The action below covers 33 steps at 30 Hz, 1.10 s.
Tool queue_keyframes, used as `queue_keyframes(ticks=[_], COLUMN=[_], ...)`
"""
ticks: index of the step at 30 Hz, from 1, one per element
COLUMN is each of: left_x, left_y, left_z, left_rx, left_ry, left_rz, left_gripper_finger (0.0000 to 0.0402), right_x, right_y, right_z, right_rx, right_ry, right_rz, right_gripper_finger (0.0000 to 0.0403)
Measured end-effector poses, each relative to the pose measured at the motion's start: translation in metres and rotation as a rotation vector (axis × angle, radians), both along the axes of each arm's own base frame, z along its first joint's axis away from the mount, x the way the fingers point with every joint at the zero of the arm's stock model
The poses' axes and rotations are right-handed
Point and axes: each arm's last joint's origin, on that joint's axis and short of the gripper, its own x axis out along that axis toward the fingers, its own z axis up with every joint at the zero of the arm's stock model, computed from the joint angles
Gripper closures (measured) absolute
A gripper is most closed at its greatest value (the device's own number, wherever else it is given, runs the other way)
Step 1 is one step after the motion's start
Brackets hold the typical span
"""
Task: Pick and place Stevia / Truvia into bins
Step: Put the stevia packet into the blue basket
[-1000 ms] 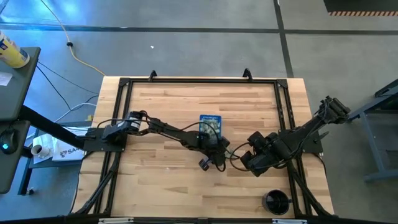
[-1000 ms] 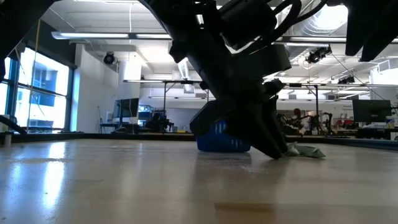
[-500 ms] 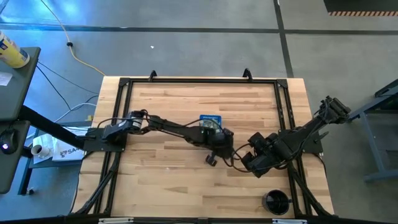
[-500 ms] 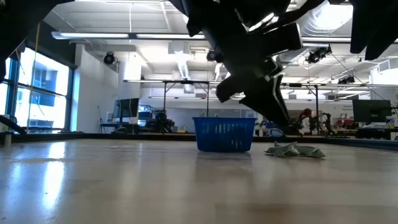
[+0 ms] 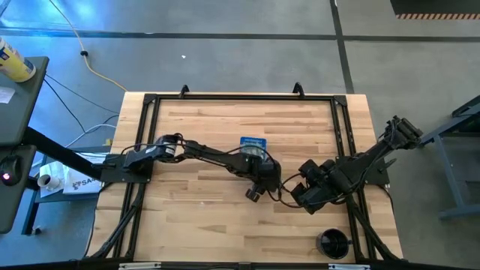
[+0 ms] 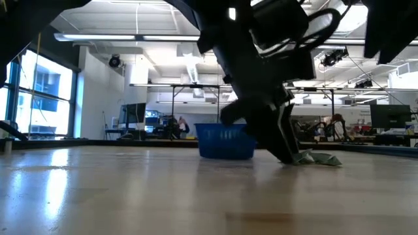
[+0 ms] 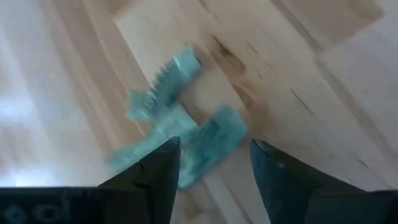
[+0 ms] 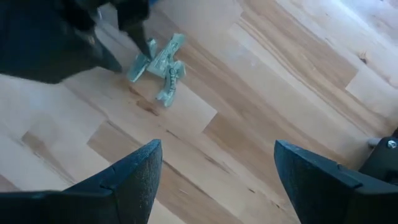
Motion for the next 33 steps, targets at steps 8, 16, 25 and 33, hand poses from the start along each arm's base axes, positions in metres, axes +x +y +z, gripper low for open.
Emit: queue_keyframes(ticks=[8, 16, 25, 33], left_x=[0.002, 0.001, -0.005, -0.031], left_y=[0.0, -0.001, -0.026, 0.024], left_z=[-0.014, -0.016, 0.049, 0.126], left_rx=[-0.006, -0.001, 0.044, -0.032], left_ry=[0.033, 0.04, 0.198, 0.19], left_rz=[0.014, 0.012, 0.042, 0.331], left_gripper_finger=[0.0221, 0.0343, 0.0359, 0.038], right_x=[0.001, 0.0, 0.0, -0.005], right_y=[-0.001, -0.001, 0.0, 0.006], right_z=[0.0, 0.0, 0.0, 0.001], right_rx=[-0.008, -0.006, -0.007, -0.046], right_ry=[-0.012, -0.009, -0.005, -0.011], right_rz=[-0.011, -0.009, 0.0, 0.066], right_gripper_finger=[0.0105, 0.0105, 0.0105, 0.0105])
